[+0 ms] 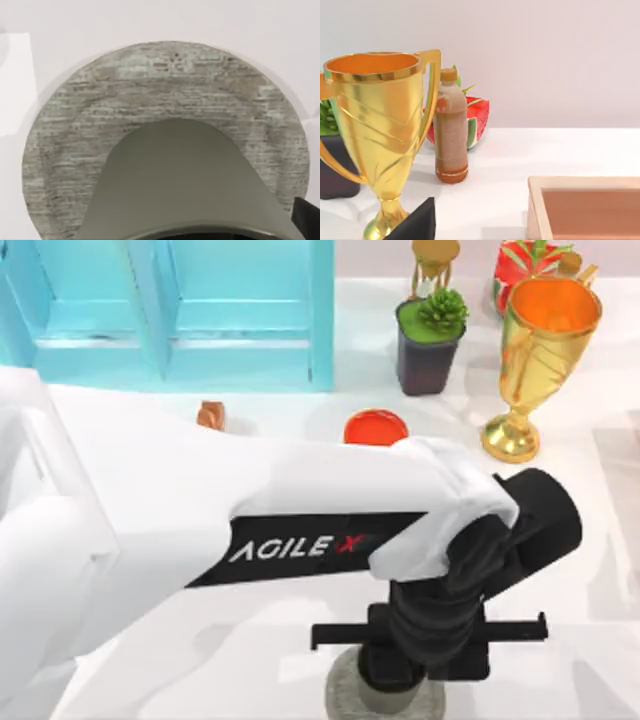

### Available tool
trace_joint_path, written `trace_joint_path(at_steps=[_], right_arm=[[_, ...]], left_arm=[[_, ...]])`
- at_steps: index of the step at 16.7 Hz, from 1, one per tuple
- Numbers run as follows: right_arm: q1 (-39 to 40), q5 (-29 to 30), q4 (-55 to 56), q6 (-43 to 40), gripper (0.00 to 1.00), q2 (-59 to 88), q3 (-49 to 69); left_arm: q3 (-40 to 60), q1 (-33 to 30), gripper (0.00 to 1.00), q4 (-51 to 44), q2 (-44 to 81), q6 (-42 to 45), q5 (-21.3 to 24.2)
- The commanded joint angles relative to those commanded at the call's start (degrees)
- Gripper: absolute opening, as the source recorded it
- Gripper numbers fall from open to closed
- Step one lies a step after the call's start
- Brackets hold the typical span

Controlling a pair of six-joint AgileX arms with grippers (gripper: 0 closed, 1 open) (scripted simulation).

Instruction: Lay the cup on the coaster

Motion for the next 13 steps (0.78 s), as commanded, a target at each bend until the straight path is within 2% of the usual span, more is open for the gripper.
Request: trace_joint_path(at_steps=[7, 13], right_arm=[[0.0, 0.0, 0.0, 0.0, 1.0, 0.0, 0.0], [0.0, 0.0, 0.0, 0.0, 1.0, 0.0, 0.0]], left_arm=[[0.0, 0.0, 0.98, 0.0, 0.0, 0.0, 0.0], [0.0, 0.0, 1.0, 0.0, 0.0, 0.0, 0.0]])
